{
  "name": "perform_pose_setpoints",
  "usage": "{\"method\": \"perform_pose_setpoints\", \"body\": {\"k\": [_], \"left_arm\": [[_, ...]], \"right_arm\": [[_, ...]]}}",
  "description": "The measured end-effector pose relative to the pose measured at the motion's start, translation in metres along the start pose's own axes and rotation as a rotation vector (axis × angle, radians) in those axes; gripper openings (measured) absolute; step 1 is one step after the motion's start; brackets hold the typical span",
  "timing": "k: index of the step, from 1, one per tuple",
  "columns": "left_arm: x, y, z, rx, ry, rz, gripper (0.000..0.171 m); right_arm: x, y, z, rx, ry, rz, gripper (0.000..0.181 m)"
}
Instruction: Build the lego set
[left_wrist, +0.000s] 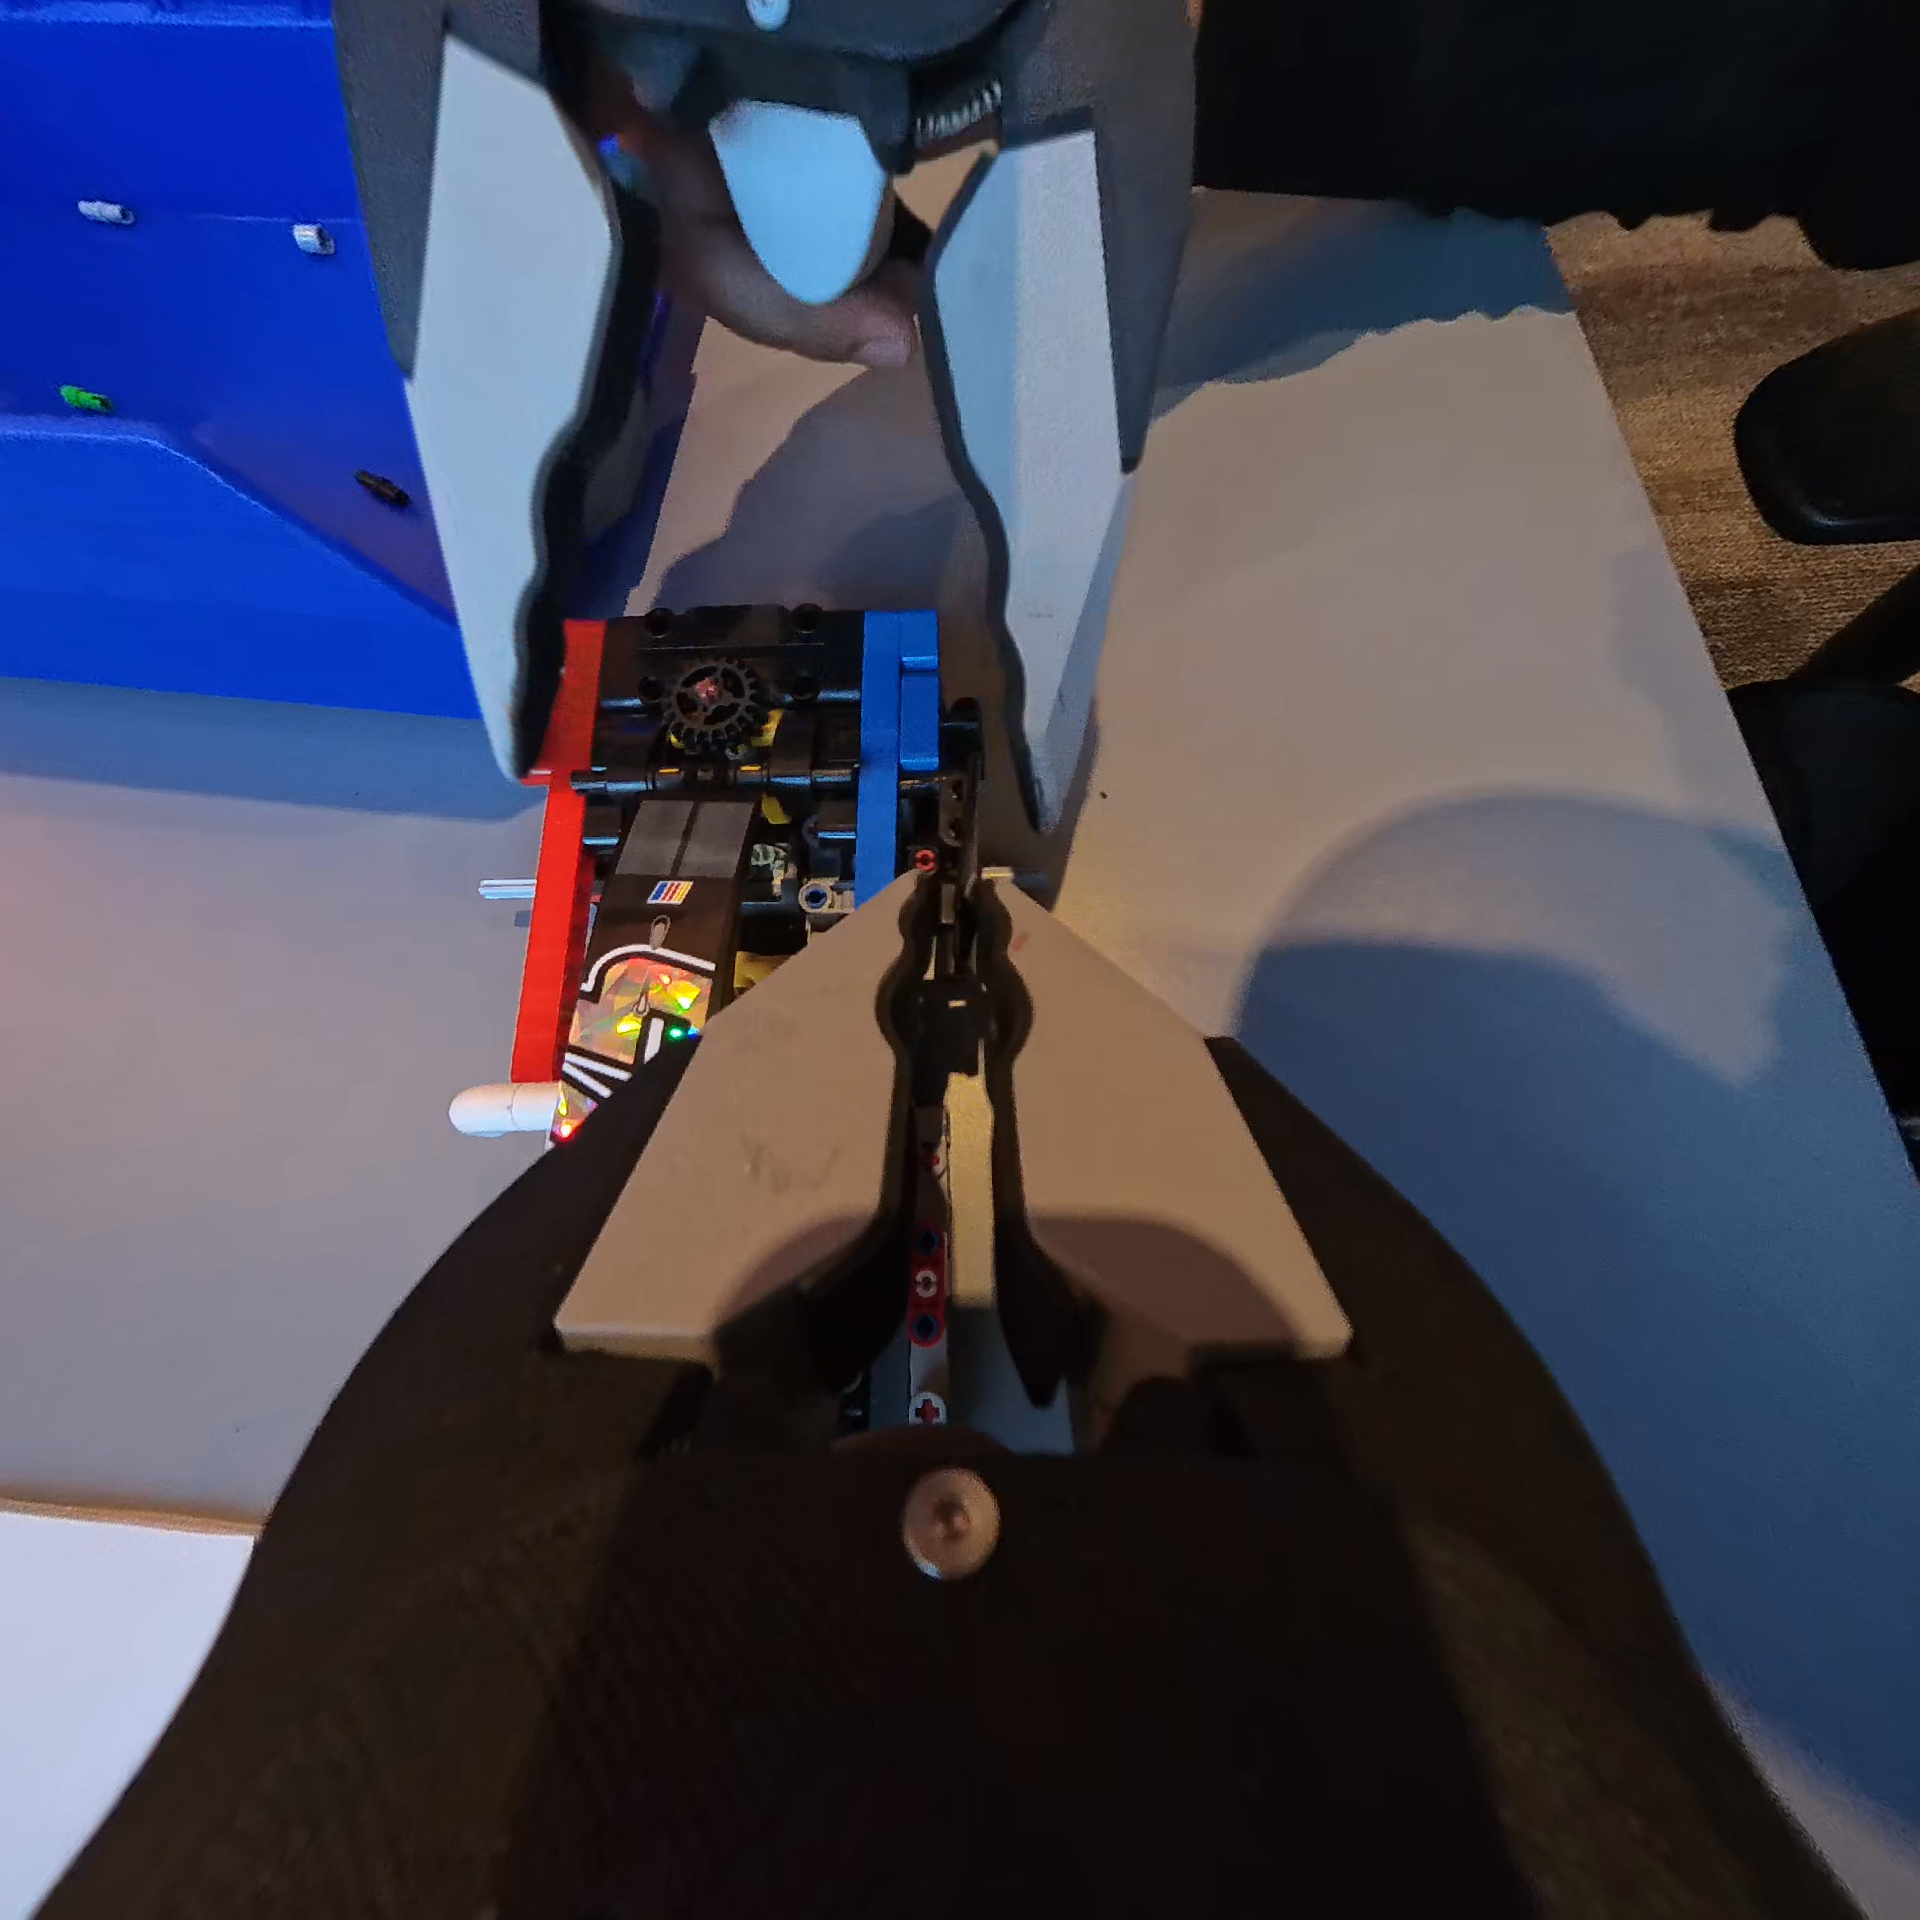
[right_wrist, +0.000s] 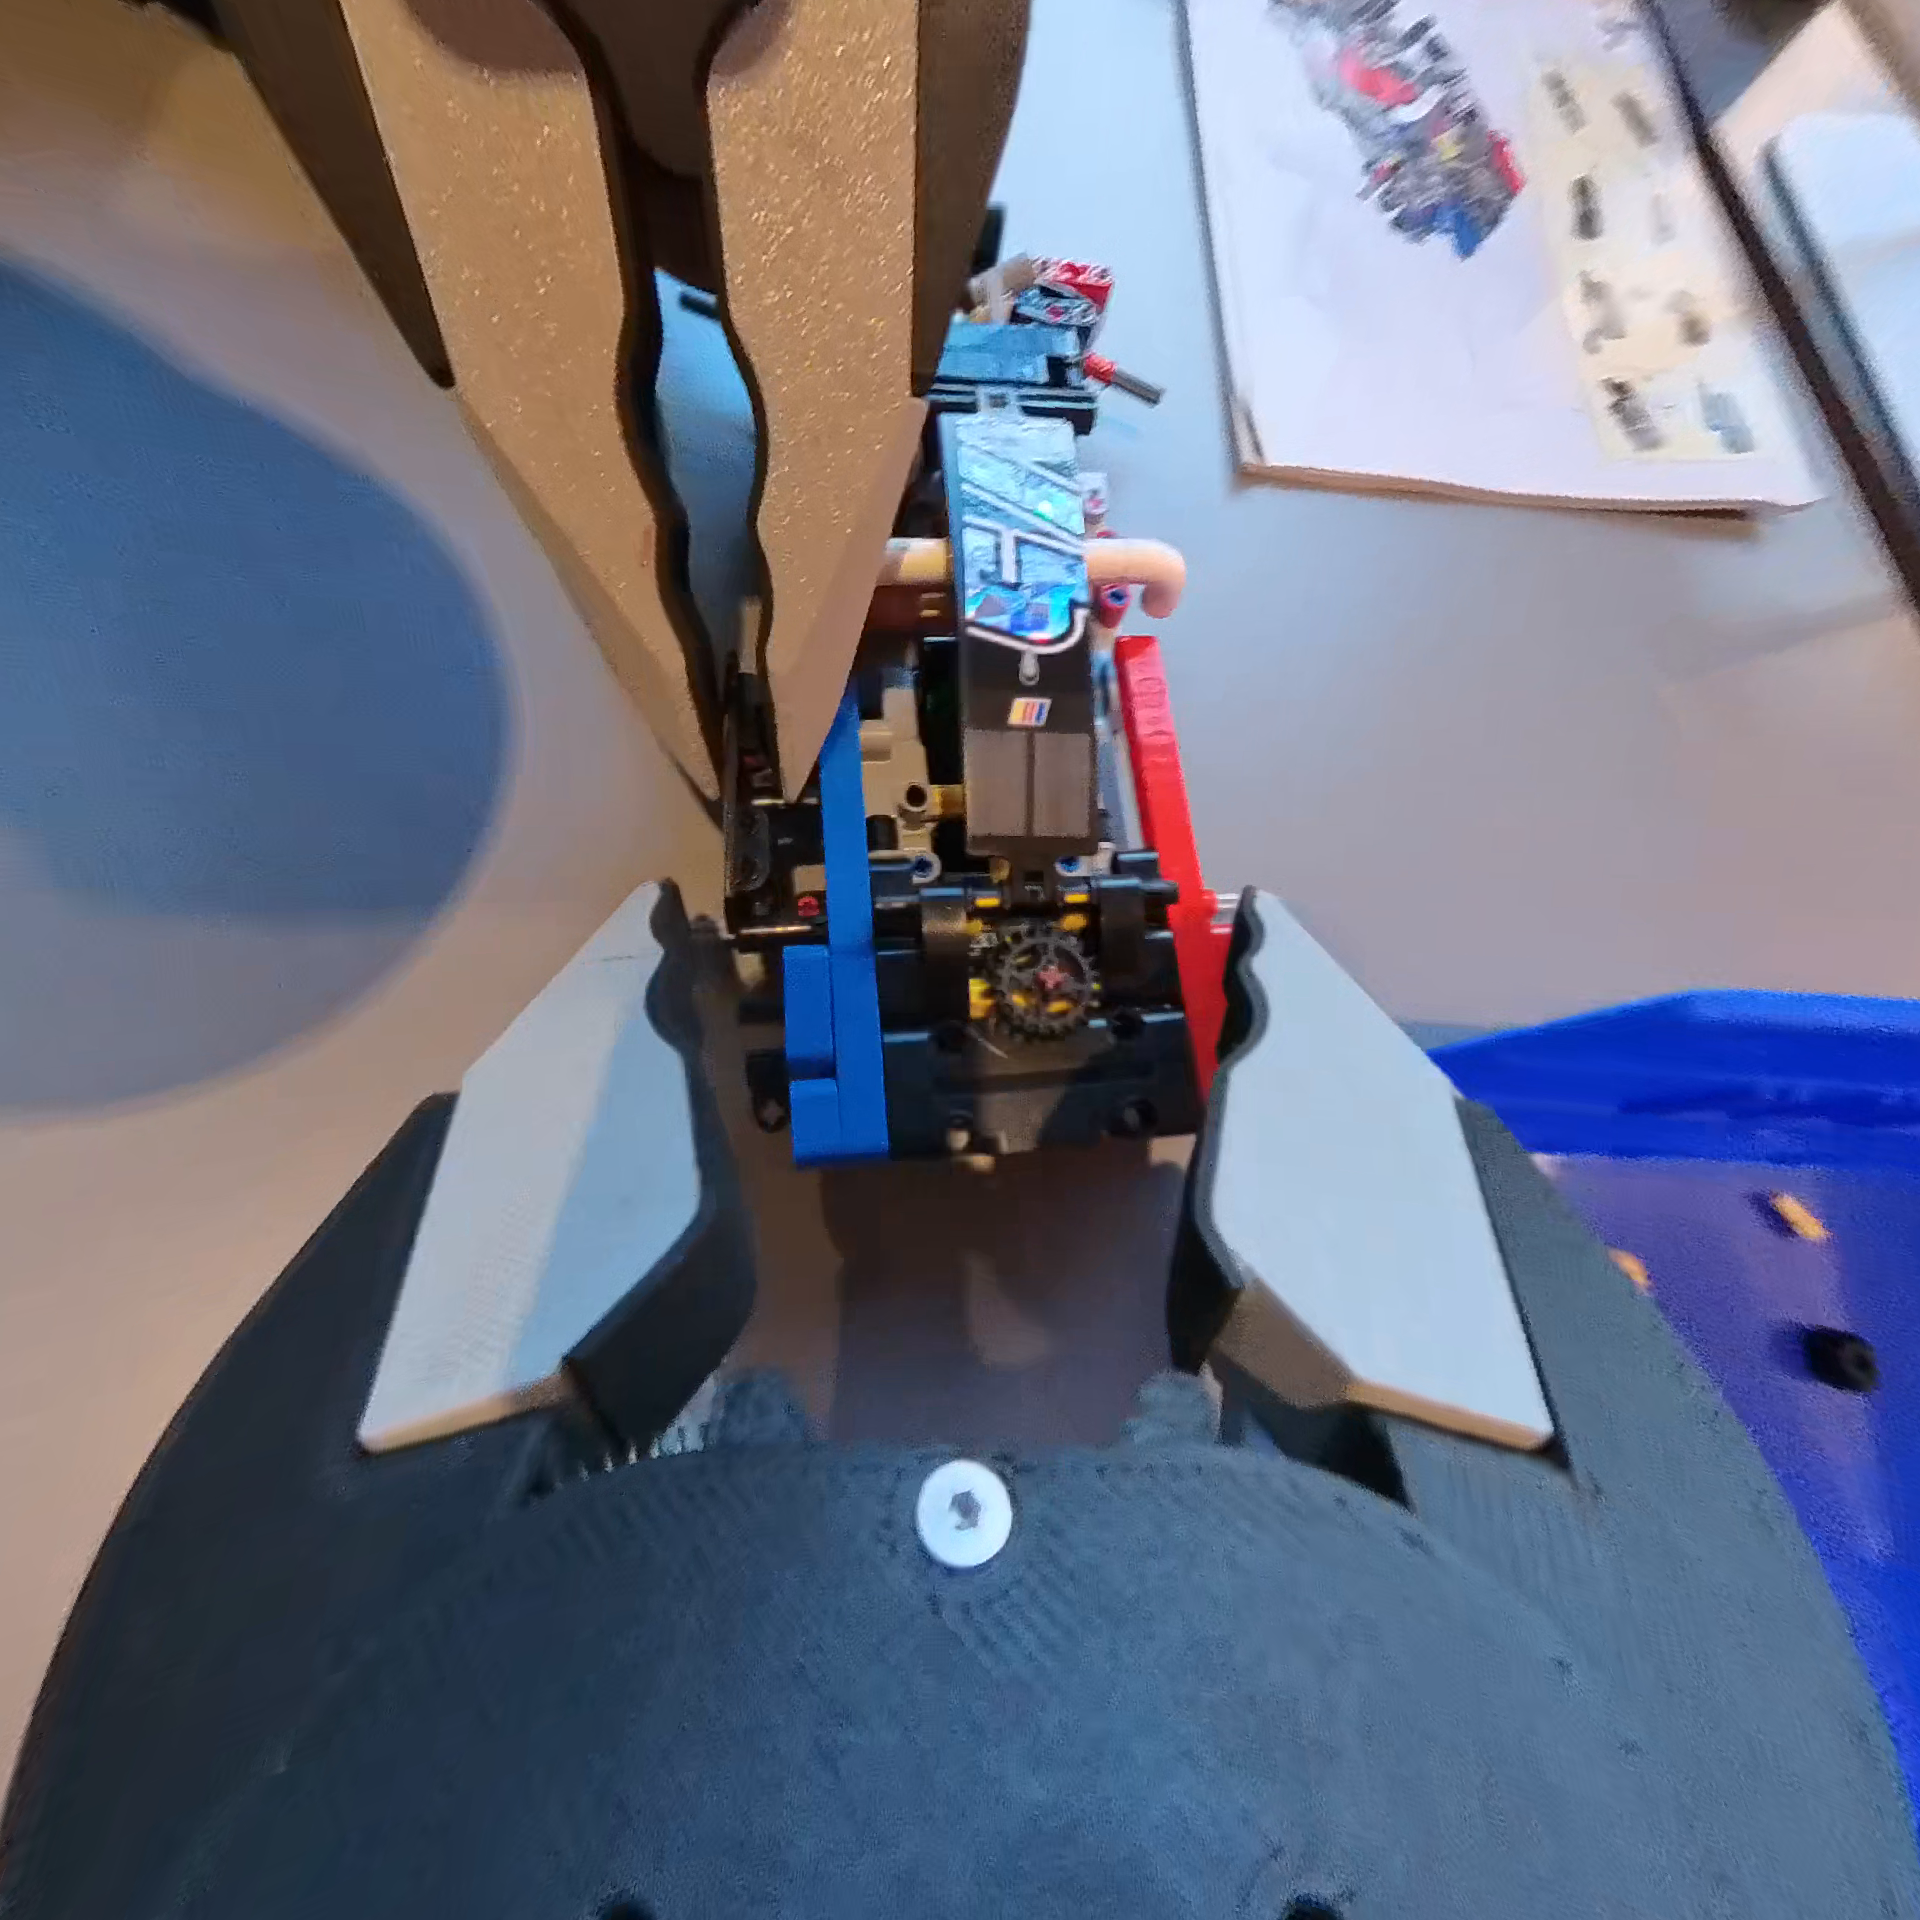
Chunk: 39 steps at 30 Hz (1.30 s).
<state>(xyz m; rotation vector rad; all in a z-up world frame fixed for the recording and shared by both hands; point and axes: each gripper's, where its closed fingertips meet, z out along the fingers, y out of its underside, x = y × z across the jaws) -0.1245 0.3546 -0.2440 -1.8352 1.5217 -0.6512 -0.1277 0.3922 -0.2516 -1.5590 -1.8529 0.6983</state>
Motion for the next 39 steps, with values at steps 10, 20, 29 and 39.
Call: {"method": "perform_pose_setpoints", "body": {"k": [10,20,29,39], "left_arm": [[-0.002,0.001,0.0,0.02,-0.006,-0.016,0.004],[-0.005,0.003,-0.002,0.007,-0.002,-0.063,0.004],[-0.008,0.004,-0.002,0.012,0.015,-0.093,0.004],[-0.016,0.006,-0.006,-0.043,-0.096,-0.066,0.016]], "right_arm": [[0.0,0.007,0.007,-0.086,-0.067,-0.064,0.102],[0.006,0.006,0.008,-0.062,-0.052,-0.036,0.093],[0.008,0.005,0.01,-0.033,-0.052,-0.032,0.092],[0.01,0.004,0.011,-0.017,-0.034,-0.018,0.092]]}}
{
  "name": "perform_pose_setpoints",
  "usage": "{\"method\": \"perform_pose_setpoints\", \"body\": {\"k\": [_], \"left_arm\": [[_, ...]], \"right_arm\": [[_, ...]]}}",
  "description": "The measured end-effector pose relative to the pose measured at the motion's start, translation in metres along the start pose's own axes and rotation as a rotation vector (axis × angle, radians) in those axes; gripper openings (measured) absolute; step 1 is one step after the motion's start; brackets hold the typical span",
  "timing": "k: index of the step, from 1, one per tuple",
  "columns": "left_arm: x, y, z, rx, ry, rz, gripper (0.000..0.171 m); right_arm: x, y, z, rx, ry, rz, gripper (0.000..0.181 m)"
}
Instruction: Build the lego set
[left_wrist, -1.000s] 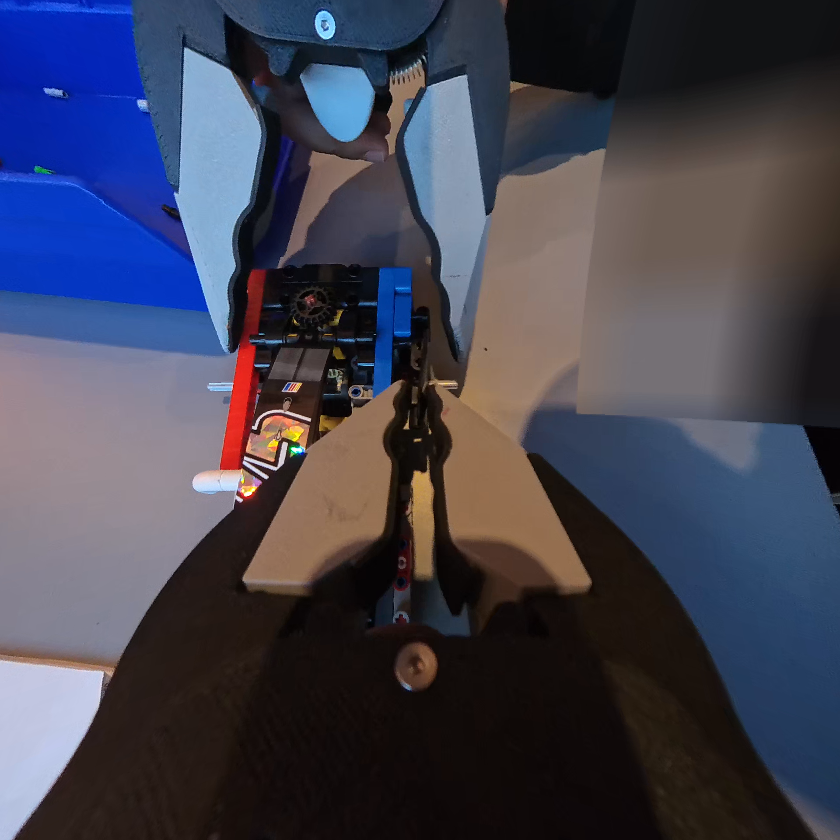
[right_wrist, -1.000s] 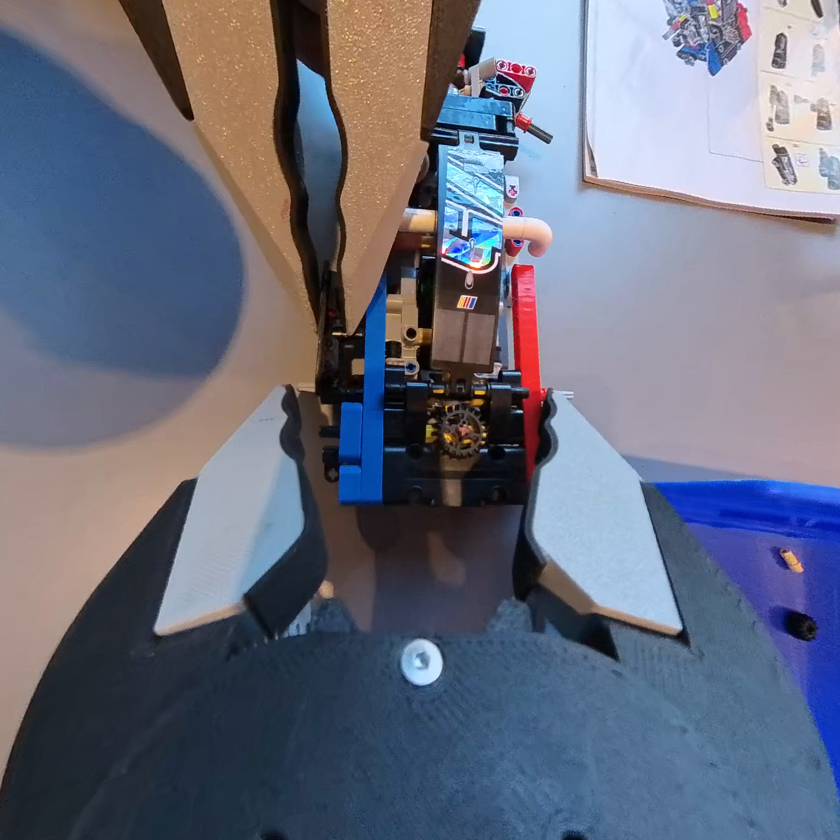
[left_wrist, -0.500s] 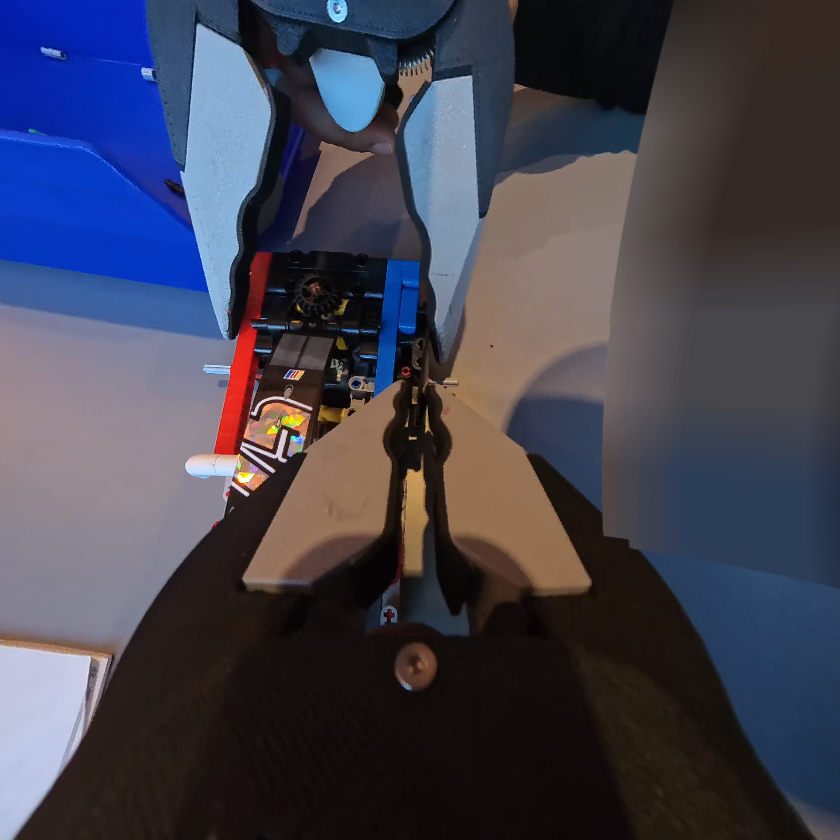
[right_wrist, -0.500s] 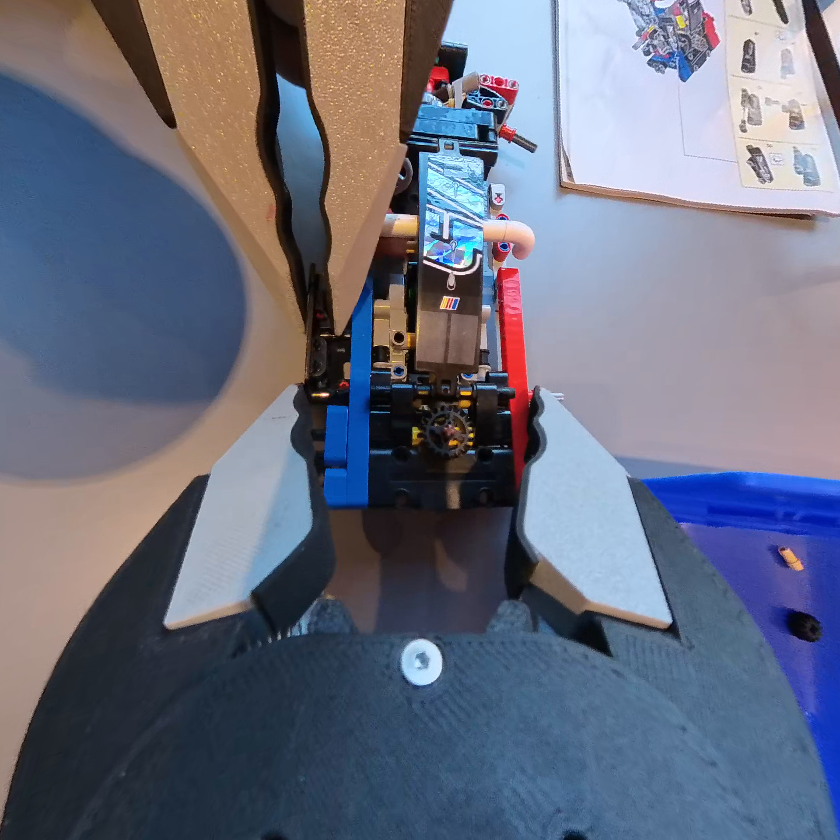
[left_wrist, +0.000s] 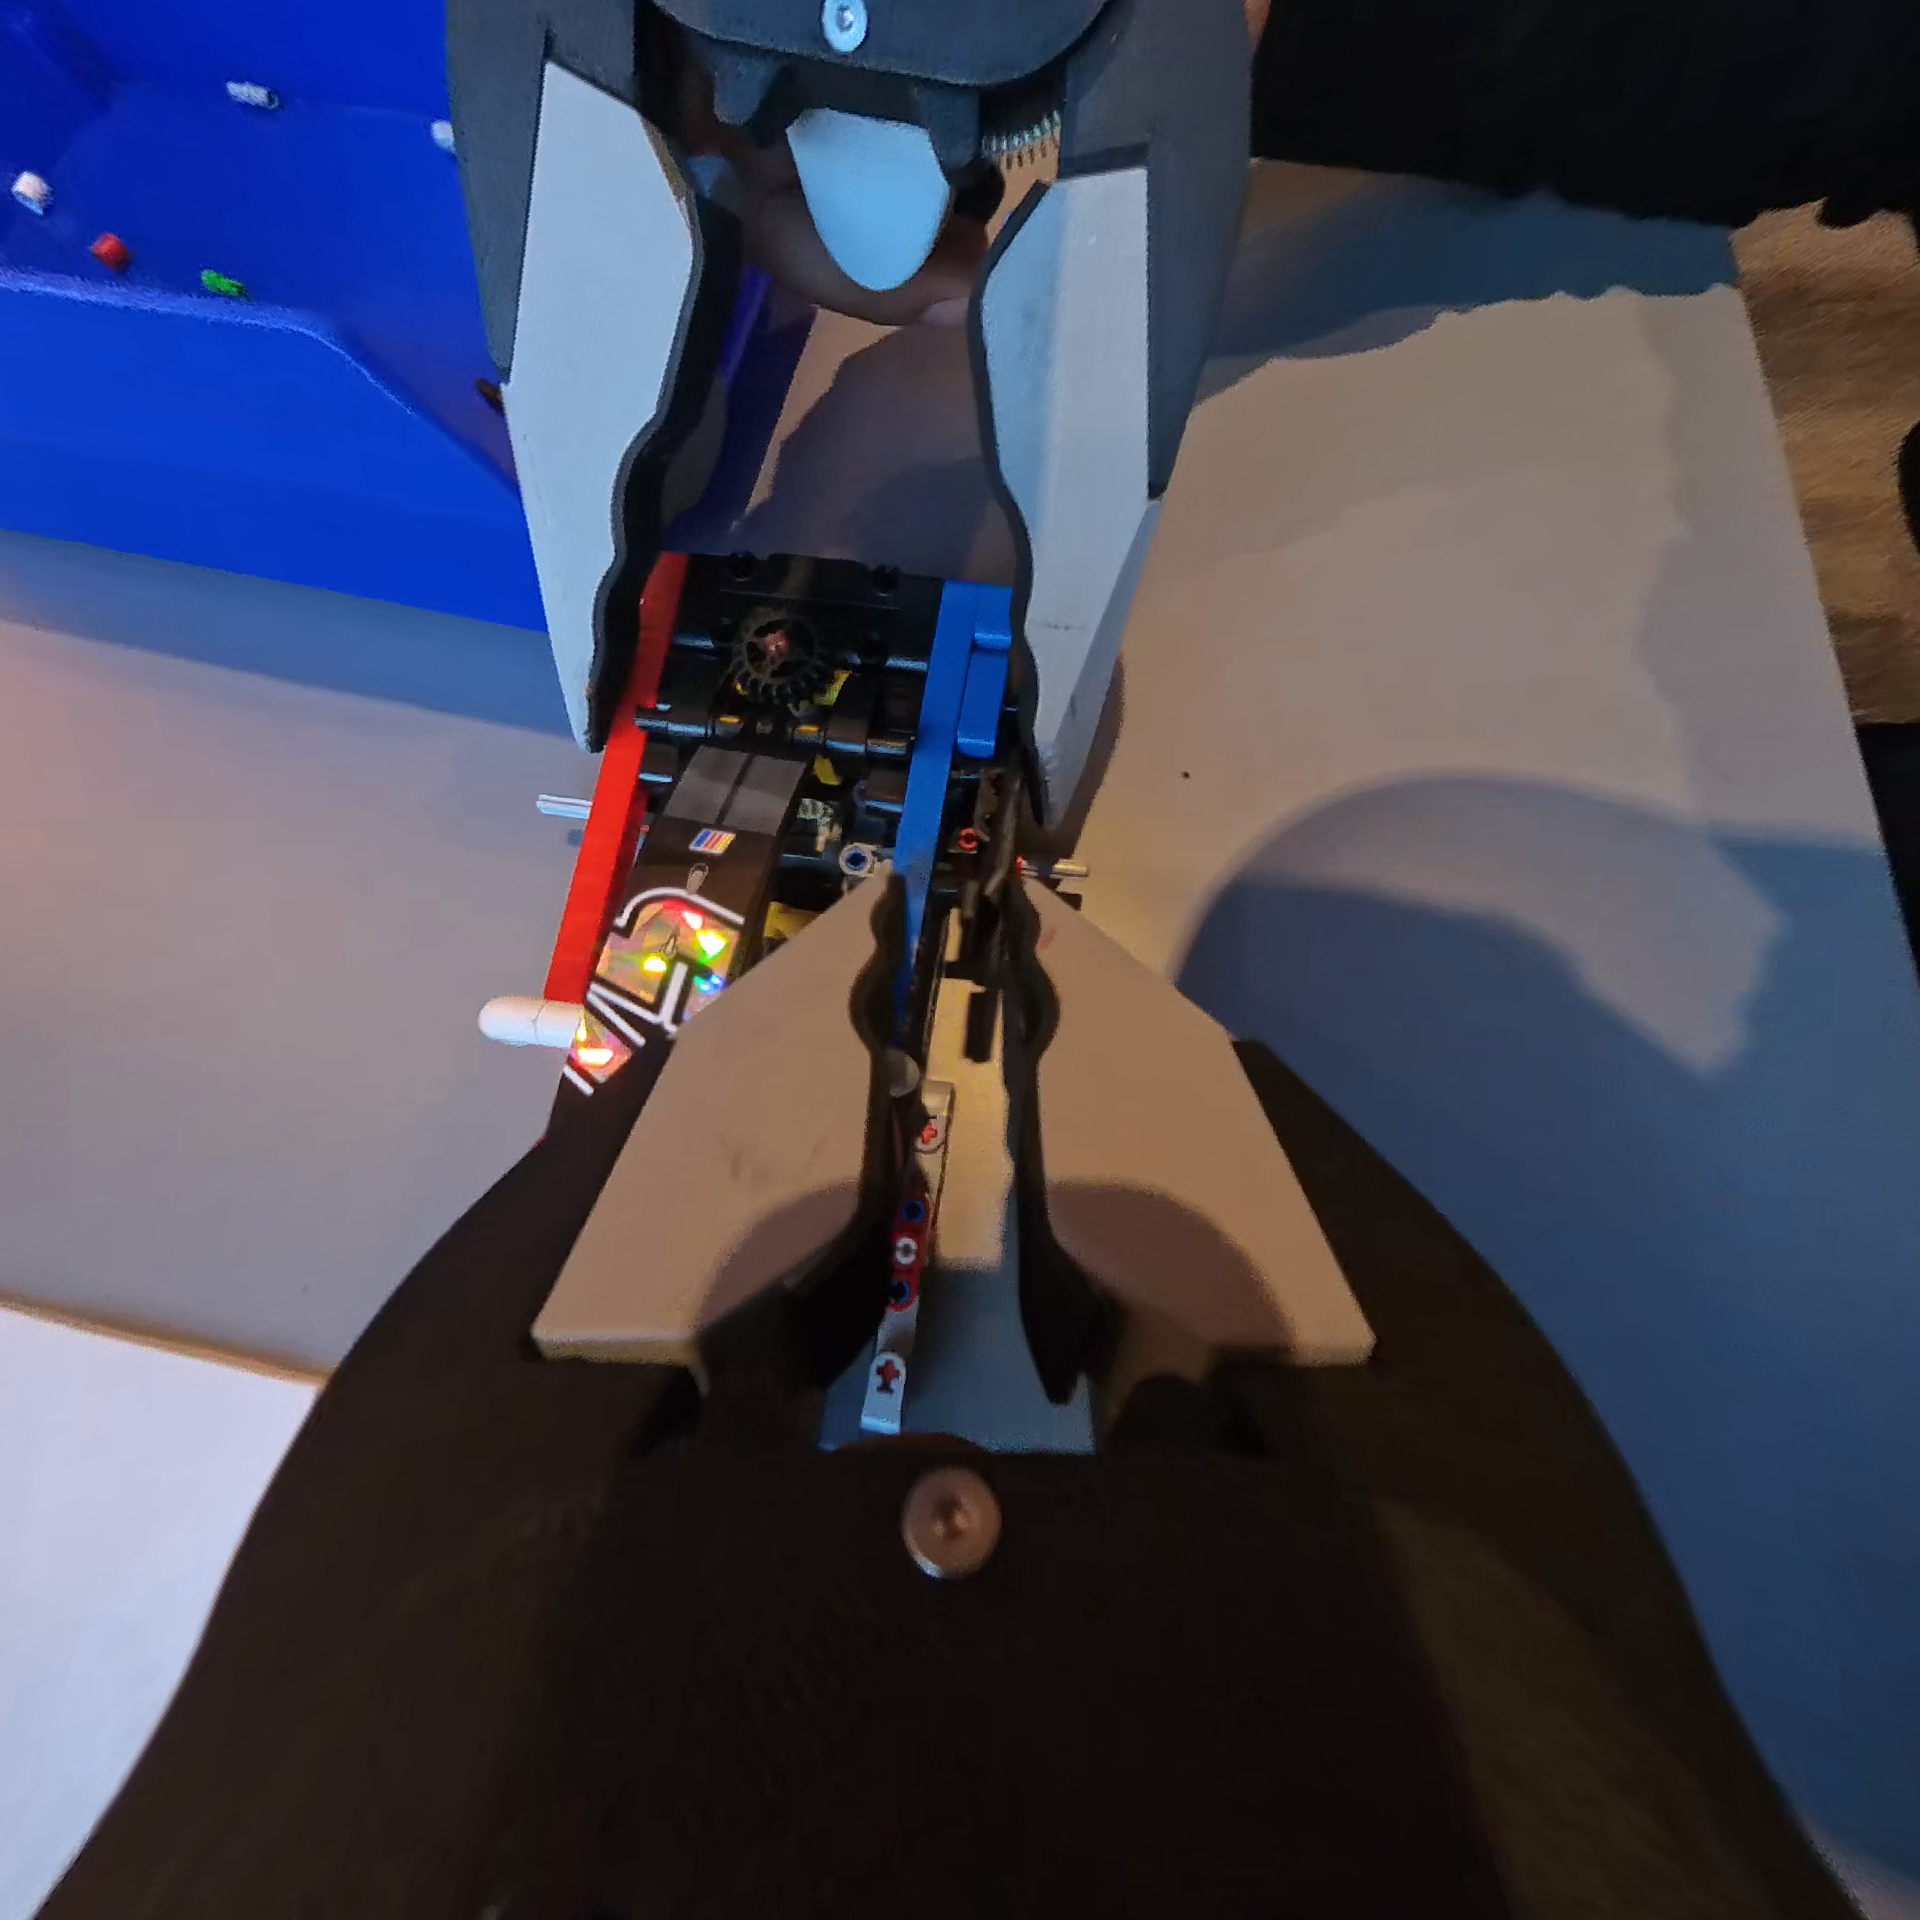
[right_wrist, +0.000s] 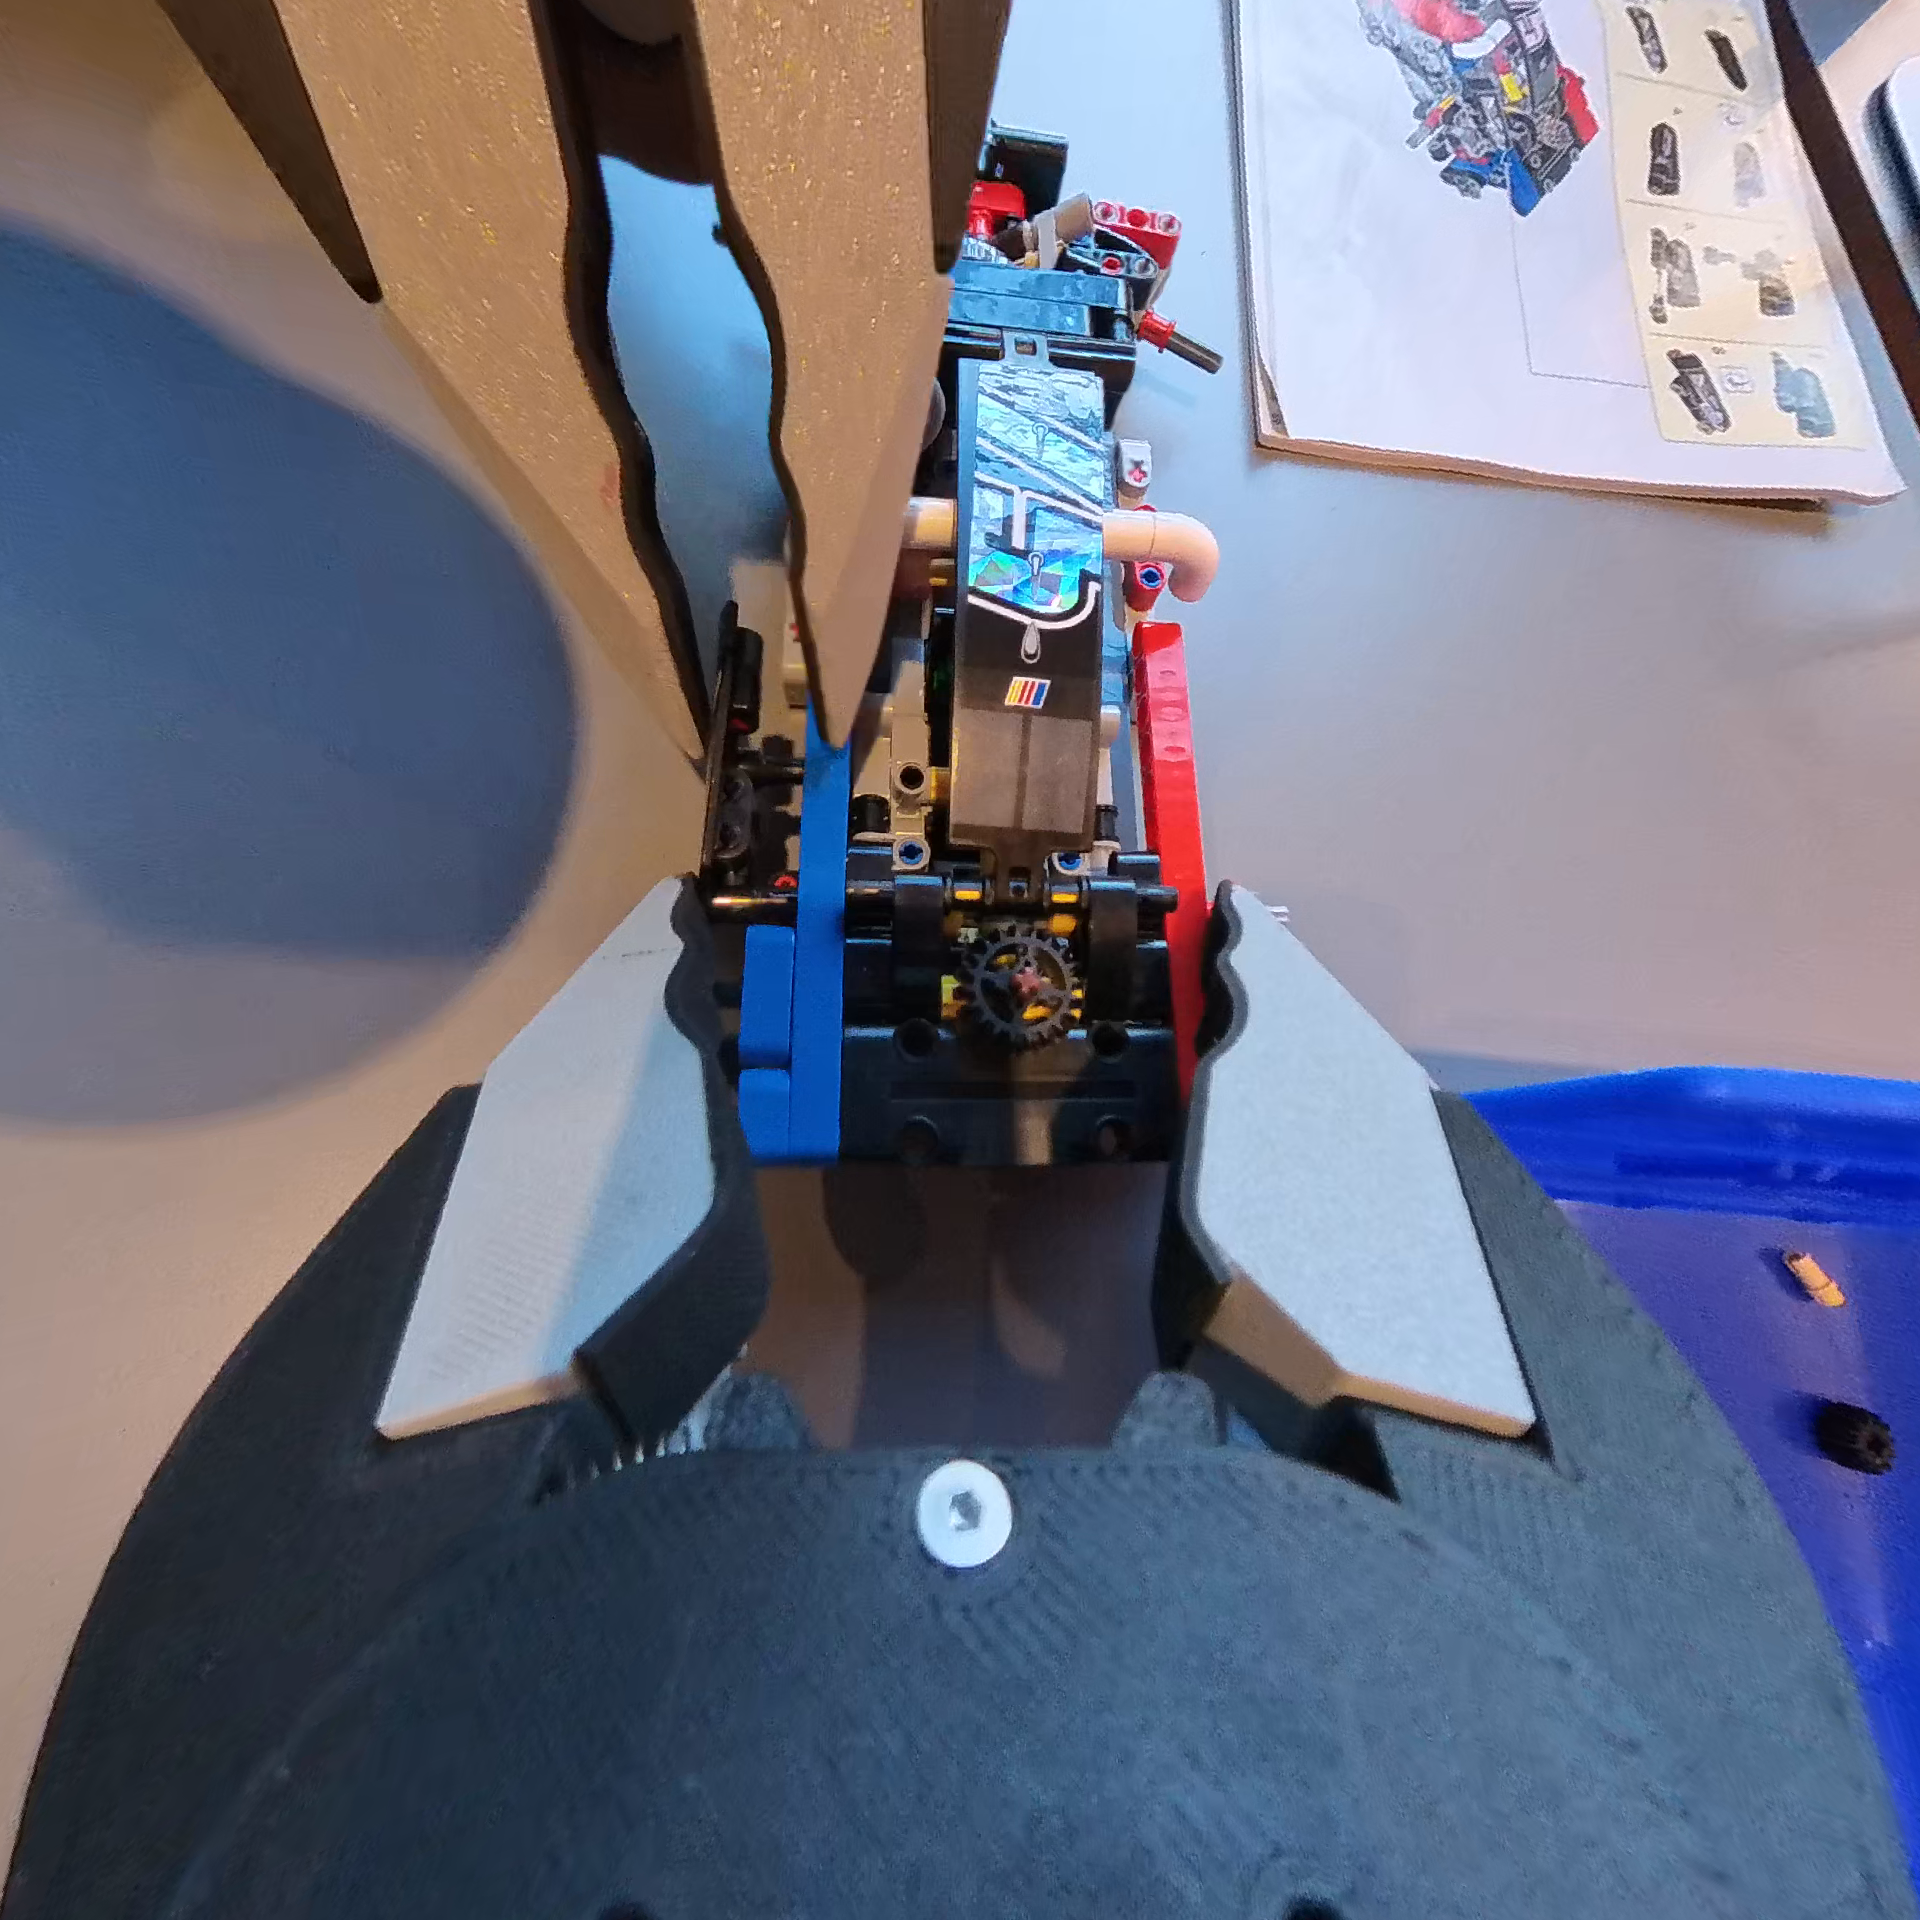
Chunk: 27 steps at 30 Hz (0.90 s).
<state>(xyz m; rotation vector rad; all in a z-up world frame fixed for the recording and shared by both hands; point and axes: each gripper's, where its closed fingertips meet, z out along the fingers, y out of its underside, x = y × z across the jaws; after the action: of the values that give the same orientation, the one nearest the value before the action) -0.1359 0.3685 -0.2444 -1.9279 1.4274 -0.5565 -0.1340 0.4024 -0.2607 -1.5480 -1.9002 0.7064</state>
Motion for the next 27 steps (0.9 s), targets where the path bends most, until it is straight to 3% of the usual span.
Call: {"method": "perform_pose_setpoints", "body": {"k": [13,20,27], "left_arm": [[-0.005,0.009,-0.005,-0.12,-0.039,0.081,0.037],[-0.009,0.016,-0.003,-0.169,-0.076,0.169,0.032],[-0.011,0.012,-0.006,-0.104,-0.036,0.128,0.03]], "right_arm": [[0.001,-0.001,0.0,0.004,0.009,0.011,0.091],[0.001,-0.001,0.001,0.005,0.019,0.006,0.091],[0.002,-0.001,0.001,0.006,0.021,0.015,0.092]]}}
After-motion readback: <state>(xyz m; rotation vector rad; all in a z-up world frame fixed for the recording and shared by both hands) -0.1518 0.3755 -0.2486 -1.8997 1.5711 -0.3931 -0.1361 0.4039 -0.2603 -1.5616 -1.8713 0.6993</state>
